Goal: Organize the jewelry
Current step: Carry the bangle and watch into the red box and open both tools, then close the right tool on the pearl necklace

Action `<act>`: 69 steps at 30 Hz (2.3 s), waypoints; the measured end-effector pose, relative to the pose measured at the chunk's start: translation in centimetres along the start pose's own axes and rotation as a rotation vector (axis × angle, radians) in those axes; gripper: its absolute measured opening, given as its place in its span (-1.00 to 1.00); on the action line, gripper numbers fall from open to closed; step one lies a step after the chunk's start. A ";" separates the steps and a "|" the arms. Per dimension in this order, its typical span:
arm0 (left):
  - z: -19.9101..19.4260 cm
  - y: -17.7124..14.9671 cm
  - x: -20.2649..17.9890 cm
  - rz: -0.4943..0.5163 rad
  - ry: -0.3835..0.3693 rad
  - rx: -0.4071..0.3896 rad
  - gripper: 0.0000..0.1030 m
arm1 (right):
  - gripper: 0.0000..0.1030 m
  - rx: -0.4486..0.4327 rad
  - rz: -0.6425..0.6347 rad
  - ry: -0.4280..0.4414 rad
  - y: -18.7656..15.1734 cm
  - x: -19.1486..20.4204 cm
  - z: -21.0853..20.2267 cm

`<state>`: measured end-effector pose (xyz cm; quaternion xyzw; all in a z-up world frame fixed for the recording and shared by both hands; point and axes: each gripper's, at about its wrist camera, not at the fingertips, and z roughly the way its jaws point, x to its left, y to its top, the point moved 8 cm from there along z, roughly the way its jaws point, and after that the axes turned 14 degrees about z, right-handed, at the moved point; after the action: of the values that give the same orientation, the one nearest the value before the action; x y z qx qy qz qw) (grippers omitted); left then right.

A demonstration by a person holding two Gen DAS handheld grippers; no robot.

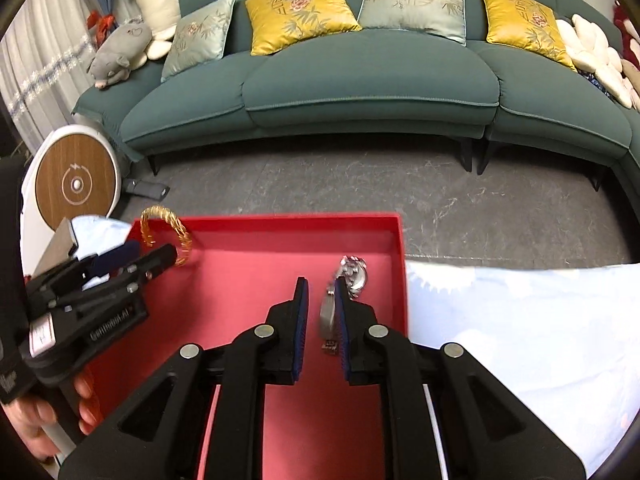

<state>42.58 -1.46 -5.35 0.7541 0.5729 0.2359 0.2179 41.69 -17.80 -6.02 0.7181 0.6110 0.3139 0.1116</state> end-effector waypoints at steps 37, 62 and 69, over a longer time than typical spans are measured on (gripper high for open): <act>-20.5 -26.6 -3.0 -0.059 -0.094 -0.045 0.36 | -0.01 -0.036 -0.036 0.020 -23.7 -5.6 -18.1; -17.9 -27.1 -5.0 -0.013 -0.127 -0.014 0.37 | -0.53 0.073 -0.091 -0.003 -24.4 -5.0 -12.4; -17.0 -26.8 -5.1 -0.014 -0.104 -0.003 0.37 | -0.71 0.094 -0.079 -0.013 -25.5 -4.7 -13.3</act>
<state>10.76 1.29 -8.43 0.7608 0.5658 0.1956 0.2505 12.96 -19.38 -11.01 0.7000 0.6520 0.2756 0.0942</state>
